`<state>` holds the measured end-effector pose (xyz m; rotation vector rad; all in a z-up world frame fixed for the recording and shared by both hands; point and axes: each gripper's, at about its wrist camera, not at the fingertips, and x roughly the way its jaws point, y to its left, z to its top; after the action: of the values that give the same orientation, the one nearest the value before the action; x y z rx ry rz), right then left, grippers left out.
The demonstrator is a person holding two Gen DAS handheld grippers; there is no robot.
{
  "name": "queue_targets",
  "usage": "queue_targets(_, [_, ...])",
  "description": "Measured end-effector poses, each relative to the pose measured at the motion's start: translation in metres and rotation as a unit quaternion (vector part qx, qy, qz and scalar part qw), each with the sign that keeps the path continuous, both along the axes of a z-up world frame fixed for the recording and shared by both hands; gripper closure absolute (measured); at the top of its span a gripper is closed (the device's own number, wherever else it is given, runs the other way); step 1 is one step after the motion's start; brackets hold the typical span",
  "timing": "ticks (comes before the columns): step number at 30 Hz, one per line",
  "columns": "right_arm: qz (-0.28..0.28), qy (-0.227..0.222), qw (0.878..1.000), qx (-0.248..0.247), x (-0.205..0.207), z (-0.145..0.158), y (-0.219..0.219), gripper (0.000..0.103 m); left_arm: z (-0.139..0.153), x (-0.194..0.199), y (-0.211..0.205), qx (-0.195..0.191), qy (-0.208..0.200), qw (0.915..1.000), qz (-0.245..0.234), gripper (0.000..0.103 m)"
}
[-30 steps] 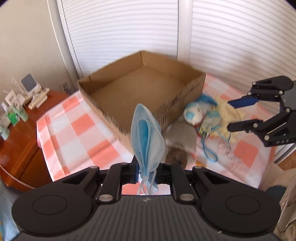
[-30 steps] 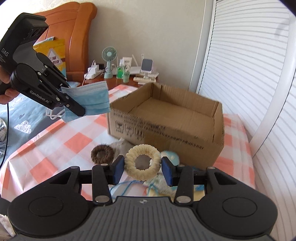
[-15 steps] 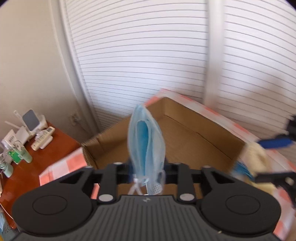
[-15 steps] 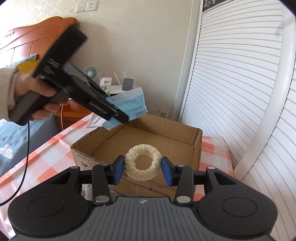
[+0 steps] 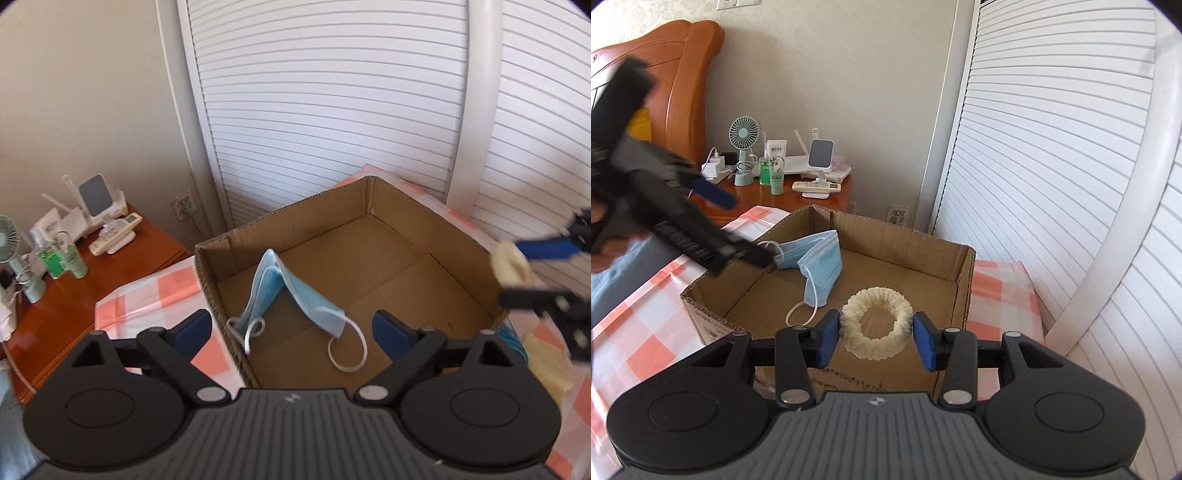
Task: Organize soft objects
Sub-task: 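Carry the mask and ring into the cardboard box and release both, then withdraw both tools from the box back over the table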
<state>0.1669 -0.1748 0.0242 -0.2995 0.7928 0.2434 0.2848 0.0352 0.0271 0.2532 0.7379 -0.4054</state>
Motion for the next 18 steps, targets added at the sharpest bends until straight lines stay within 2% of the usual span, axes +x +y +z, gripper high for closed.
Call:
queue_targets(8, [-0.002, -0.007, 1.0, -0.026, 0.062, -0.004, 0.012, 0.054, 0.006, -0.08, 0.007, 0.025, -0.04, 0.9989, 0.008, 0.004])
queue_targets(11, [-0.012, -0.005, 0.999, -0.034, 0.083, -0.007, 0.015, 0.032, 0.005, -0.103, 0.012, 0.016, -0.045, 0.9988, 0.007, 0.003])
queue_targets(12, [-0.017, -0.009, 0.999, -0.037, 0.085, -0.007, 0.016, 0.018, 0.004, -0.109, 0.013, 0.015, -0.044, 0.9988, 0.012, 0.003])
queue_targets(13, [-0.02, -0.011, 0.999, -0.037, 0.085, -0.007, 0.015, 0.008, 0.003, -0.114, 0.014, 0.014, -0.044, 0.9988, 0.017, 0.003])
queue_targets(16, [-0.03, -0.012, 0.999, -0.025, 0.076, -0.004, 0.011, 0.0, 0.0, -0.127, 0.02, 0.001, -0.042, 0.9988, 0.026, 0.002])
queue_targets(18, [-0.035, -0.009, 0.999, -0.021, 0.066, -0.002, 0.009, 0.0, -0.003, -0.134, 0.022, -0.005, -0.045, 0.9984, 0.035, 0.002])
